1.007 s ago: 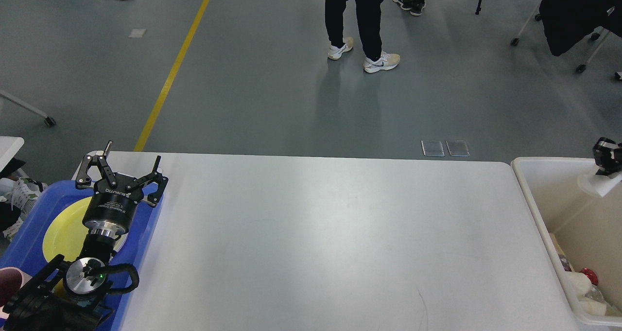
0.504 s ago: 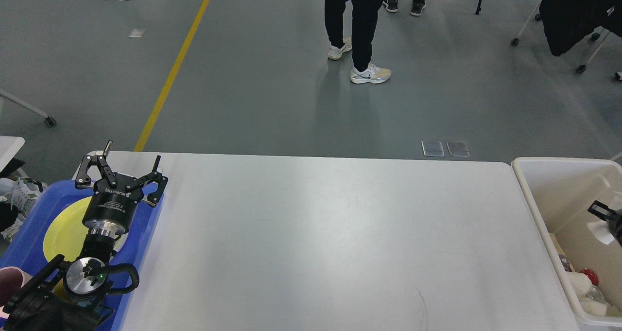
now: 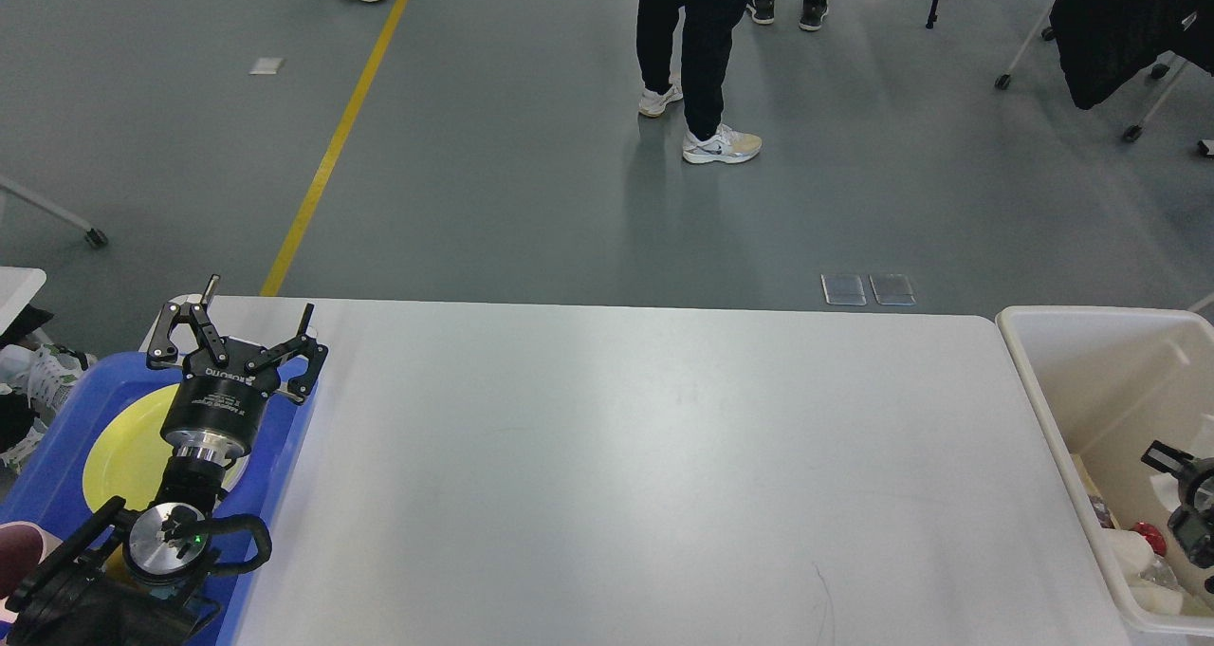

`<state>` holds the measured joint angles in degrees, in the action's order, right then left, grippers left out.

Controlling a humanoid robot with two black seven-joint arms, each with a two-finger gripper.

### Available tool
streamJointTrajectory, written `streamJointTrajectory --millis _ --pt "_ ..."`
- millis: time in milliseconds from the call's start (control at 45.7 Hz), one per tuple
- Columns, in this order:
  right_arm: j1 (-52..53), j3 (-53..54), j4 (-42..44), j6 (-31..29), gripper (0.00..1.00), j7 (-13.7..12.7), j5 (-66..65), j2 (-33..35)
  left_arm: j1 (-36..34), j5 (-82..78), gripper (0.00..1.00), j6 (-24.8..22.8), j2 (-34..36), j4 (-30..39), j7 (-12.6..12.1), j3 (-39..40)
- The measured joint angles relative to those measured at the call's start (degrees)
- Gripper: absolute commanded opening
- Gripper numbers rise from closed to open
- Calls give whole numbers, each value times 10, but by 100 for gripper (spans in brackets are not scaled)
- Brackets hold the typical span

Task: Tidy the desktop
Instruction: 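Release the cup in the bin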

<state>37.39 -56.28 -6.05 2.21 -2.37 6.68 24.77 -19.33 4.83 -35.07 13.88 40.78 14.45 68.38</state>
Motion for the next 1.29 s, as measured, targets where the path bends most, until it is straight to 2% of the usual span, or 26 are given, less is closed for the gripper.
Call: streamJointTrajectory --millis 504,525,547,613,635,898,1160,1292 --pt "-47 12 1 42 0 -27 0 -34 0 0 96 0 0 0 0 0" --pt "-48 13 1 44 10 -28 0 -34 0 0 96 0 0 0 0 0" --pt "-50 13 1 47 27 -29 0 -35 0 0 96 0 0 0 0 0" --pt "-55 14 1 55 96 -30 0 -35 0 0 96 0 0 0 0 0" --pt "-56 14 1 58 100 -30 0 -36 0 0 96 0 0 0 0 0" --pt "-56 14 -3 117 100 -29 -1 -46 0 0 96 0 0 0 0 0" --pt "-37 21 -3 116 100 -26 2 -46 0 0 96 0 0 0 0 0" --pt "2 92 -5 93 100 -19 23 -42 0 0 96 0 0 0 0 0"
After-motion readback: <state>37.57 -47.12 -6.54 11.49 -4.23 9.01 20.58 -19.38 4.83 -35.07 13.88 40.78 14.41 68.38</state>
